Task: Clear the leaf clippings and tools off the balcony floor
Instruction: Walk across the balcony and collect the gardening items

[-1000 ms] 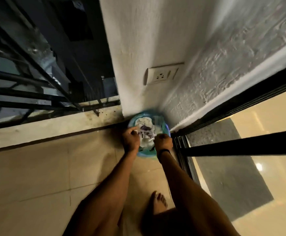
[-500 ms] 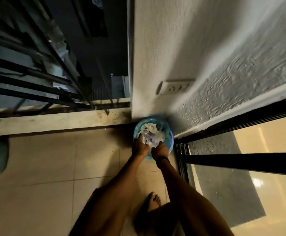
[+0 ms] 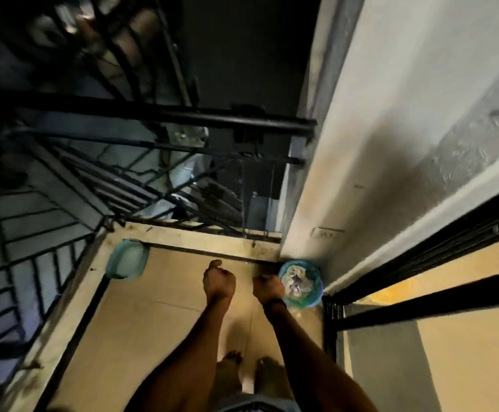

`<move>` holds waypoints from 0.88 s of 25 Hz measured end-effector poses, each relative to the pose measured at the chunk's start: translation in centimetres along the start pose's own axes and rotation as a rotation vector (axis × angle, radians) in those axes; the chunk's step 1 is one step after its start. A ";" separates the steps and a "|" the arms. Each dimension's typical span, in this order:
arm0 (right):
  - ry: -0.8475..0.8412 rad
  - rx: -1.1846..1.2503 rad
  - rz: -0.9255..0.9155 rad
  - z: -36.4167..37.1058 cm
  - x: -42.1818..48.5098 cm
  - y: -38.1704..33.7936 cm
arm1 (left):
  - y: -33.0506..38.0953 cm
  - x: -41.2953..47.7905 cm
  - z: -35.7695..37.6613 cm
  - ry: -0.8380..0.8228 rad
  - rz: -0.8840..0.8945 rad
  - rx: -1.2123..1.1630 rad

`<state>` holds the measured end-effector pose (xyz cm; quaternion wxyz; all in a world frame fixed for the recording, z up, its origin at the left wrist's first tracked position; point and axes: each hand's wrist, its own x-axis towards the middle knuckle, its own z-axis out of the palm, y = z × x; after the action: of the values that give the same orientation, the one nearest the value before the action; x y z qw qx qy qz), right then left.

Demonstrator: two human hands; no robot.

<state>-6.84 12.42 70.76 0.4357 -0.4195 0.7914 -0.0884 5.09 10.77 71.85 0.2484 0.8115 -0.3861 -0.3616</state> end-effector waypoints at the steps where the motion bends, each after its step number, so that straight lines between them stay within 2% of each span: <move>1: -0.006 0.024 -0.064 0.4 -1.2 -1.5 | -0.1 -0.5 -2.2 0.066 -0.013 -0.038; 5: -0.170 -0.124 -0.330 3.8 -6.3 -7.4 | -4.5 -3.3 -10.0 0.341 -0.109 -0.151; 9: -0.296 -0.300 -0.529 8.8 -13.0 -8.5 | -12.6 -8.2 -15.3 0.561 -0.288 -0.237; 14: -0.501 -0.533 -0.698 18.3 -22.4 -5.0 | -24.0 -16.9 -20.6 0.826 -0.550 -0.398; 19: -0.668 -0.669 -0.782 30.2 -34.3 0.3 | -37.0 -27.3 -26.3 1.021 -0.759 -0.545; 22: -0.781 -0.793 -0.815 37.9 -40.9 5.0 | -43.9 -35.6 -29.3 1.214 -0.913 -0.545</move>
<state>30.16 54.50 70.47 0.4346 -0.8124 0.3280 0.2088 31.86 68.53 73.98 0.4317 0.8549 0.2877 -0.0048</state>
